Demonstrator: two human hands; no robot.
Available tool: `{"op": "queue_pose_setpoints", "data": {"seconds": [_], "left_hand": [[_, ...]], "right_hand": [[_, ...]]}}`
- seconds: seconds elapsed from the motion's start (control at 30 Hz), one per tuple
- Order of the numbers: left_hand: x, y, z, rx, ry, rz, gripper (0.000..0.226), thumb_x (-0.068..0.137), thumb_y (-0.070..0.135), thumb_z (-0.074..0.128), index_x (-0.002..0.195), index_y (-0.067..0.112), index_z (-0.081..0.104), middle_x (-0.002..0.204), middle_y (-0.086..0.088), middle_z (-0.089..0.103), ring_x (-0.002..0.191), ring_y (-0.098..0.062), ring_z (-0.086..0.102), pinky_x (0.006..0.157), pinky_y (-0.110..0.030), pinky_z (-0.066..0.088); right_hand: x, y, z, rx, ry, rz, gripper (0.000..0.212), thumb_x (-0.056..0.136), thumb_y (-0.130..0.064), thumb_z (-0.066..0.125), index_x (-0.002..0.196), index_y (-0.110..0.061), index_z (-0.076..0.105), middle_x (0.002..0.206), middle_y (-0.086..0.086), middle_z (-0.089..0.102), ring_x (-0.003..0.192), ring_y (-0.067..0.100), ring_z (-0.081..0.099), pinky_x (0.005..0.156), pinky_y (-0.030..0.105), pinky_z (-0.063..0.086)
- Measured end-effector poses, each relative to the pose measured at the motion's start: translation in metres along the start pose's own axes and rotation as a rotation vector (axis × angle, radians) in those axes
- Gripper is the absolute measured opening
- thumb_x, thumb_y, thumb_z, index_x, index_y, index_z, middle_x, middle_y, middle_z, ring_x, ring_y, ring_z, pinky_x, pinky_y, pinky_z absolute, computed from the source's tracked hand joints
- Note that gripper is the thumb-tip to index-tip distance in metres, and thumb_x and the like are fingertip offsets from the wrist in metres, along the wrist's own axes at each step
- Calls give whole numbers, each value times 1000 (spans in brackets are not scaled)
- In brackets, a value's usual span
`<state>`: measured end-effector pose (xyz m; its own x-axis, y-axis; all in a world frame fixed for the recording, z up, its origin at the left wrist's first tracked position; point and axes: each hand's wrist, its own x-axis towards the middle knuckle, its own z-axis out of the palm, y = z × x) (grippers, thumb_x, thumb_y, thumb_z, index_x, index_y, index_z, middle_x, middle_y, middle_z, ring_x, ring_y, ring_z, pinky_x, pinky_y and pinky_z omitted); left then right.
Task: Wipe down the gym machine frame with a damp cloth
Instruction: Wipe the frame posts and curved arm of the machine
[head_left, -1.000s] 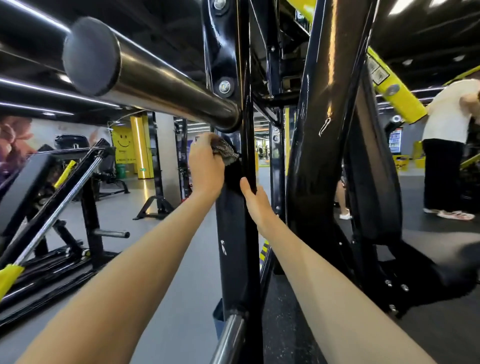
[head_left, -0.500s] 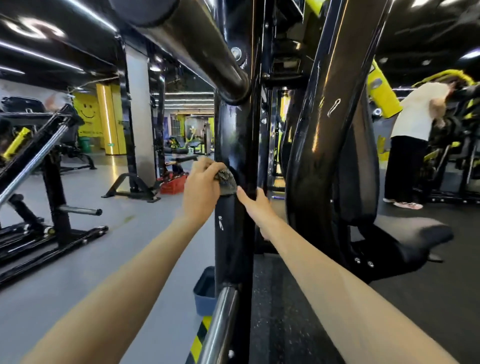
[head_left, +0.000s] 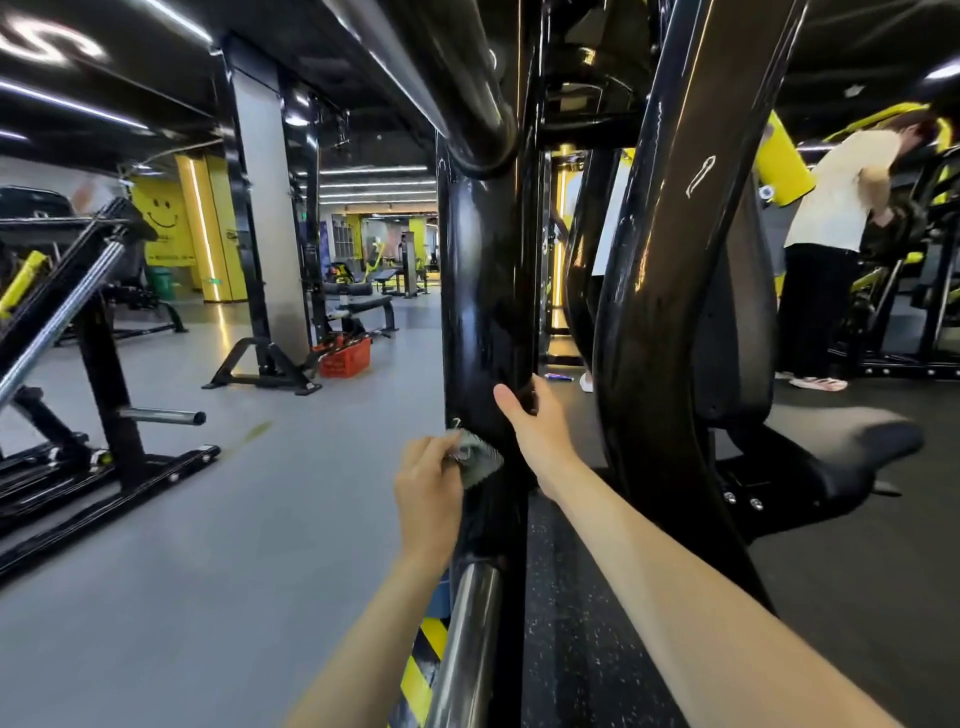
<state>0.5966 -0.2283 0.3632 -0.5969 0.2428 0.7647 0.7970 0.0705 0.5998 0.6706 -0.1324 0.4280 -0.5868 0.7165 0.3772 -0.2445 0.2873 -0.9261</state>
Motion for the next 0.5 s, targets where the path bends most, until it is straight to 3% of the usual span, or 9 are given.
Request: {"op": "queue_pose_setpoints", "data": {"seconds": [0.1,0.23,0.33,0.43,0.5], "left_hand": [[-13,-11,-5,38,-67,101,39,65,-10,45,90,4,71,80,-3,59,79,-17,51,72,-32,43],[27,20,-3,-19,48,33,40,66,-15,47,93,3,70,83,1,54,81,-15,52,73,-18,40],[19,13,5,-11,81,49,41,66,-19,49,94,2,69,86,3,53,83,-10,50,75,-13,40],[-16,-10,0,55,0,55,39,64,-15,45,91,2,68,81,2,53,80,-12,49,72,-29,43],[-8,-6,-6,46,-32,78,39,64,-12,44,89,3,70,78,0,54,77,-9,46,71,-21,43]], "right_hand": [[-1,1,-3,20,-6,-8,33,92,-39,60,122,-27,52,110,-15,60,106,5,55,97,28,43],[-2,2,-4,9,-27,-17,22,94,-37,59,113,-33,49,104,-21,56,102,1,53,95,27,41],[3,7,-6,11,-25,-34,25,93,-39,60,115,-34,49,109,-19,55,117,10,50,101,31,40],[3,7,-5,57,-35,-39,46,93,-39,60,134,-23,47,115,-19,53,119,9,45,105,31,37],[2,6,-5,71,-39,-45,47,94,-36,59,136,-22,45,111,-19,51,117,10,45,104,30,37]]}}
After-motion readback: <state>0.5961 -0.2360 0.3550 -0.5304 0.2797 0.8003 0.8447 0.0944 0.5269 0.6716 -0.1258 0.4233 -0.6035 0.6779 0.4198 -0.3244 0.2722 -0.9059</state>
